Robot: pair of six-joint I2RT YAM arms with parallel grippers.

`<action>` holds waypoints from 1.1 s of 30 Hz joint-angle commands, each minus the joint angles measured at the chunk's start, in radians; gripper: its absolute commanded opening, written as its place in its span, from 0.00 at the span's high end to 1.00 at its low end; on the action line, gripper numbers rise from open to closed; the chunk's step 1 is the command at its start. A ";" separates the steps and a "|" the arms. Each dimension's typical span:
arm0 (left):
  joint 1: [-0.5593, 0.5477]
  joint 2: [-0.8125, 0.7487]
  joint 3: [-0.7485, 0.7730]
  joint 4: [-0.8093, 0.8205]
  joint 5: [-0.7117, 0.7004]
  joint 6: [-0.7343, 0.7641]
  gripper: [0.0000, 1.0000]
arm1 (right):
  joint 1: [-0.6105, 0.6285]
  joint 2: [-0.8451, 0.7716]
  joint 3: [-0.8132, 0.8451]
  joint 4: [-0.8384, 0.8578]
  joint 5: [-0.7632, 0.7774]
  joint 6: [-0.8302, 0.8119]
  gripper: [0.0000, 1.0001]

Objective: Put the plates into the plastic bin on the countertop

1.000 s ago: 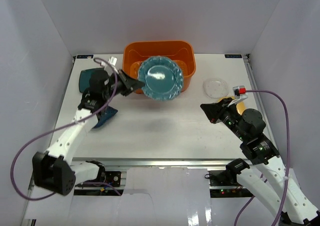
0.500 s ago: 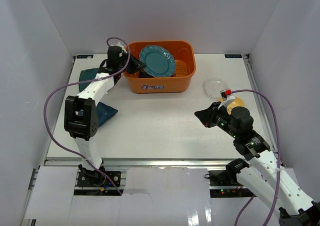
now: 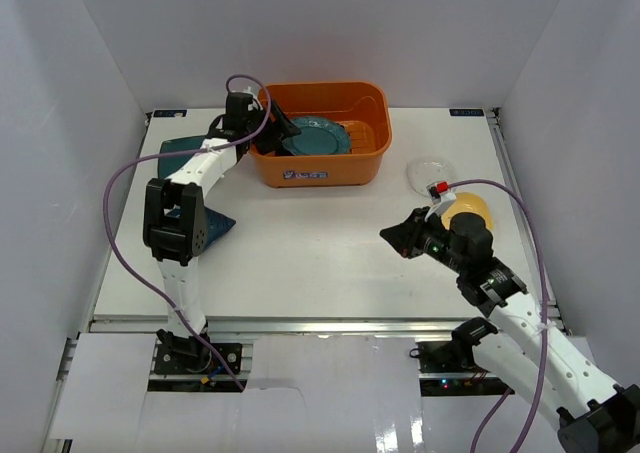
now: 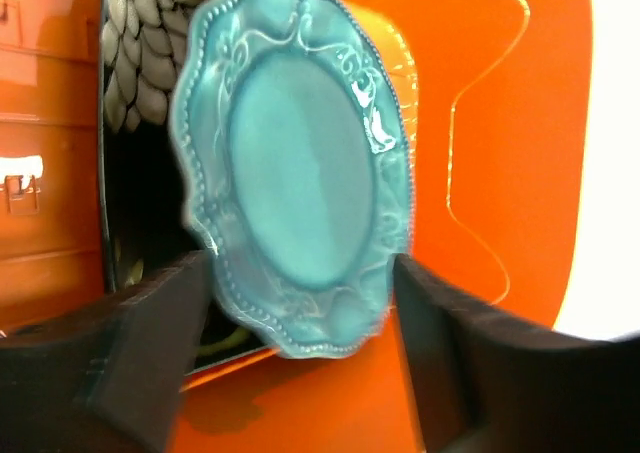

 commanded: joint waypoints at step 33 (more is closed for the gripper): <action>-0.017 -1.454 -0.803 -0.212 -0.475 0.260 0.02 | 0.570 1.512 0.913 0.530 0.468 0.446 0.22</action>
